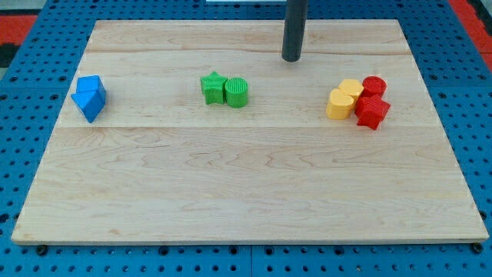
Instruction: Move the green star to the left center of the board
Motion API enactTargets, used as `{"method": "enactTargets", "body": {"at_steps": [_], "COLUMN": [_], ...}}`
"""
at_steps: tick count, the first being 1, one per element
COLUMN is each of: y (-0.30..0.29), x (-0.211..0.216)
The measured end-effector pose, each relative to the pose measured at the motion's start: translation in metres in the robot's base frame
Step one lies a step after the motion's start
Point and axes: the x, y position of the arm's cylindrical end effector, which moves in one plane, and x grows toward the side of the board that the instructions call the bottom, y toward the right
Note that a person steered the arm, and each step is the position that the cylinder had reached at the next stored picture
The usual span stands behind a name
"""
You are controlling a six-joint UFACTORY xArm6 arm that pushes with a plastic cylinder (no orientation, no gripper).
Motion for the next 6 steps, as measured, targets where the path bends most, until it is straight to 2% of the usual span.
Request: {"method": "enactTargets", "body": {"at_steps": [1,2,4,6], "y": [-0.06,-0.132,-0.197,-0.22], "x": [0.06,0.091,0.076,0.057]}}
